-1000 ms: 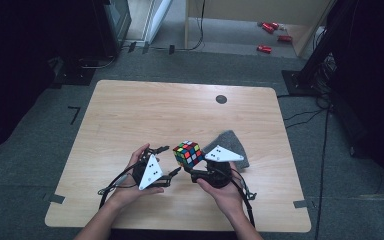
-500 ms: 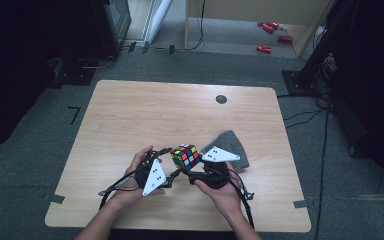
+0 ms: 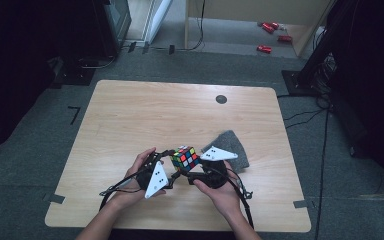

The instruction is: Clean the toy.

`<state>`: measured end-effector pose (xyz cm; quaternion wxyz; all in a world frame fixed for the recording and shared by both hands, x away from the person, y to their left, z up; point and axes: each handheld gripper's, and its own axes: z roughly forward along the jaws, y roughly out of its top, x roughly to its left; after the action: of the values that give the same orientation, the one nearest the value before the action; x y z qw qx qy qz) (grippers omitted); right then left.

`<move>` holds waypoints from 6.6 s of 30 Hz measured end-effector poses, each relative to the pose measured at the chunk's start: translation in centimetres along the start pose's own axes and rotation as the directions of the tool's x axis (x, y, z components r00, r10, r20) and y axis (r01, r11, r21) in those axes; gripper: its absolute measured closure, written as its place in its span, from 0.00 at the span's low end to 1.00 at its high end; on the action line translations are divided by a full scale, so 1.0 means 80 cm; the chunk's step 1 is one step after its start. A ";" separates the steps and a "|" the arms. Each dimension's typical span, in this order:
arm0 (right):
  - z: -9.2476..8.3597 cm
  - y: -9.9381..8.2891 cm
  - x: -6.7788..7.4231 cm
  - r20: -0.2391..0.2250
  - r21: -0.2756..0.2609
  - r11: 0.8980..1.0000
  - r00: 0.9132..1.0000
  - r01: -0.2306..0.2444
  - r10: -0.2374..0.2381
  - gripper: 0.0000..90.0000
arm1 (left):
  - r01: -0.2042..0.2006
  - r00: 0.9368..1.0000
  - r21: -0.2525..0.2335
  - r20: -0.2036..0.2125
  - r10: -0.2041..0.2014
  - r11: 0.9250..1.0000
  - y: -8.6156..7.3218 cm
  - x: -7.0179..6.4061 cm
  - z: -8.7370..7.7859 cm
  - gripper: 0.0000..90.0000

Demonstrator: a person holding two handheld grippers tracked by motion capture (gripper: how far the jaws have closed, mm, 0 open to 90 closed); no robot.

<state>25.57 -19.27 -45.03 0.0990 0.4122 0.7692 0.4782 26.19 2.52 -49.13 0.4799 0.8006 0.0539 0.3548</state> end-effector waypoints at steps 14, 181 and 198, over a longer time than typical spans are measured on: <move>0.005 -0.001 -0.002 -0.029 0.029 0.999 0.999 -0.019 0.020 0.39 | -0.043 0.999 0.002 -0.012 0.043 0.999 0.002 -0.007 0.002 0.35; -0.030 -0.019 -0.034 0.065 -0.261 0.962 0.993 -0.075 0.095 0.84 | 0.338 0.922 0.033 0.189 -0.338 0.941 0.004 0.026 -0.018 0.38; -0.025 -0.021 -0.019 0.065 -0.281 0.959 0.996 -0.034 0.055 0.85 | 0.362 0.913 -0.009 0.206 -0.353 0.932 0.007 0.027 -0.023 0.38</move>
<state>24.50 -22.02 -45.70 0.1731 0.4281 0.6803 0.5692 26.53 4.48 -47.01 0.5584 0.7973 0.1424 0.1798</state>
